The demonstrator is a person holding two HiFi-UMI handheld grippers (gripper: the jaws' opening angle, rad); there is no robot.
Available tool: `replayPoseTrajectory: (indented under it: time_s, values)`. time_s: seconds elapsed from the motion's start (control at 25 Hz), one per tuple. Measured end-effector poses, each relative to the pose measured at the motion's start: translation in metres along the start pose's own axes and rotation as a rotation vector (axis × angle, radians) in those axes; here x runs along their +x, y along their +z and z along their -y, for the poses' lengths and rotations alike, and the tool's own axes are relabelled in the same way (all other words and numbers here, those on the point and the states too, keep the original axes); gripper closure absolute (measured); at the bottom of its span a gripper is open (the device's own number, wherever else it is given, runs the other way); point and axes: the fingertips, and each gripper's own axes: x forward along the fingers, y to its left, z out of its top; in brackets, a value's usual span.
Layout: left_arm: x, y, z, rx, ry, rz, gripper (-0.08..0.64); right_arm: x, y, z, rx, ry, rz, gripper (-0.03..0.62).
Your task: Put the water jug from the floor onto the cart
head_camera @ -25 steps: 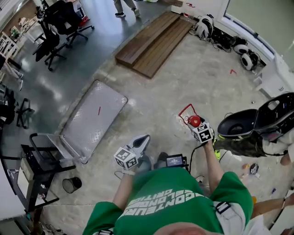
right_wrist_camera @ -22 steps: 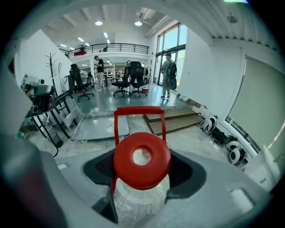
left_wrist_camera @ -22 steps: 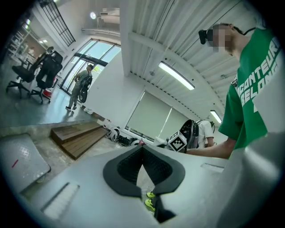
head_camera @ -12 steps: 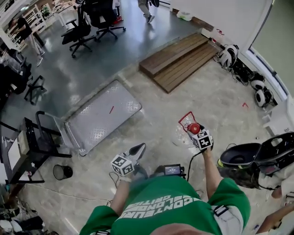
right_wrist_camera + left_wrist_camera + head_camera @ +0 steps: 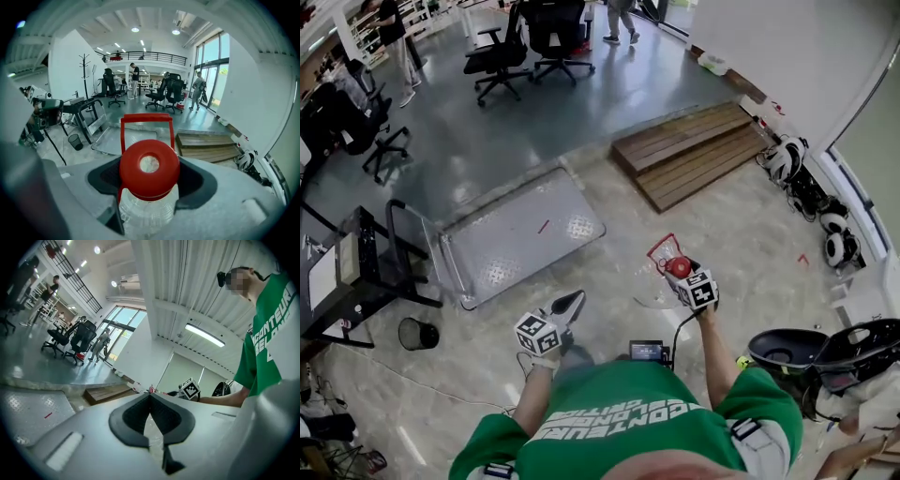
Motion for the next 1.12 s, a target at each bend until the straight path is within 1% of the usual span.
replayPoseTrajectory:
  time_s: [0.32,0.56,0.84,1.12]
  values:
    - [-0.039,0.033,-0.065,-0.008,0.053,0.049,0.546,0.051,0.064,-0.053,-0.05,0.066,0.009,0.289]
    - [-0.069,0.052,-0.114,-0.021,0.094,0.083,0.546,0.087,0.104,-0.089,-0.085,0.105,0.0,0.29]
    - [-0.104,0.067,-0.146,-0.025,0.129,0.113,0.546,0.115,0.149,-0.12,-0.12,0.131,0.01,0.29]
    - [-0.132,0.079,-0.17,-0.026,0.191,0.156,0.546,0.139,0.188,-0.14,-0.169,0.159,0.025,0.29]
